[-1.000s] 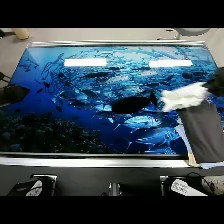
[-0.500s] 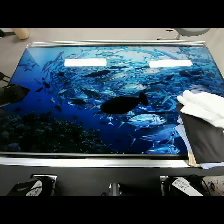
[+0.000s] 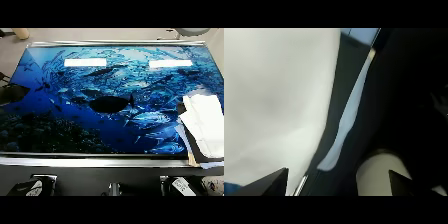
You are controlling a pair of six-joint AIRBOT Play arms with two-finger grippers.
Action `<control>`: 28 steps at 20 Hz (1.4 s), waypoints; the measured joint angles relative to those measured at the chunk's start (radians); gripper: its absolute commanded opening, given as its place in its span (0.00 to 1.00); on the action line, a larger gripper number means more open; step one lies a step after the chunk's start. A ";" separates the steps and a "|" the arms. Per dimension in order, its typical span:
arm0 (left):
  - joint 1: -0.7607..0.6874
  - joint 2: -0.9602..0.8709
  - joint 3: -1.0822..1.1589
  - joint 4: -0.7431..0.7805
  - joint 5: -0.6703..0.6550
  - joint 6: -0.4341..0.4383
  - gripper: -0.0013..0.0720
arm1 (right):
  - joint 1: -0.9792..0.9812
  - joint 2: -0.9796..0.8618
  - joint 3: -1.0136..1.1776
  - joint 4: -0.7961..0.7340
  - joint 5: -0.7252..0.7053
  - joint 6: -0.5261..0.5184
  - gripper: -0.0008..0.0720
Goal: Fold the shirts.
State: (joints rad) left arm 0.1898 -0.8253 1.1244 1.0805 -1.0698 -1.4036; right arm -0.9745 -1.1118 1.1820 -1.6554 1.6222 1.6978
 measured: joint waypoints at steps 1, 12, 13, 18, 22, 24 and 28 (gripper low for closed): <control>-0.009 -0.010 0.019 0.002 0.007 0.011 0.05 | 0.023 0.002 0.040 -0.010 -0.041 -0.018 0.93; -0.323 -0.500 0.370 0.531 -0.239 -0.205 0.86 | 0.850 -0.158 0.374 0.117 -0.270 0.069 0.94; -0.341 -0.513 0.342 0.524 -0.248 -0.221 0.86 | 0.895 -0.202 0.378 0.166 -0.224 0.075 0.94; -0.375 -0.528 0.237 0.506 -0.203 -0.282 0.86 | 0.991 -0.325 0.386 0.262 -0.118 0.085 0.94; -0.381 -0.531 0.217 0.501 -0.193 -0.296 0.86 | 1.009 -0.351 0.388 0.277 -0.090 0.087 0.94; -0.382 -0.531 0.213 0.501 -0.188 -0.299 0.86 | 1.012 -0.355 0.388 0.281 -0.085 0.090 0.94; -0.383 -0.532 0.210 0.501 -0.187 -0.302 0.86 | 1.014 -0.359 0.388 0.283 -0.083 0.090 0.94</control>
State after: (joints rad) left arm -0.1932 -1.3575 1.3342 1.5814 -1.2568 -1.7058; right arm 0.0399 -1.4712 1.5696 -1.3727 1.5391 1.7878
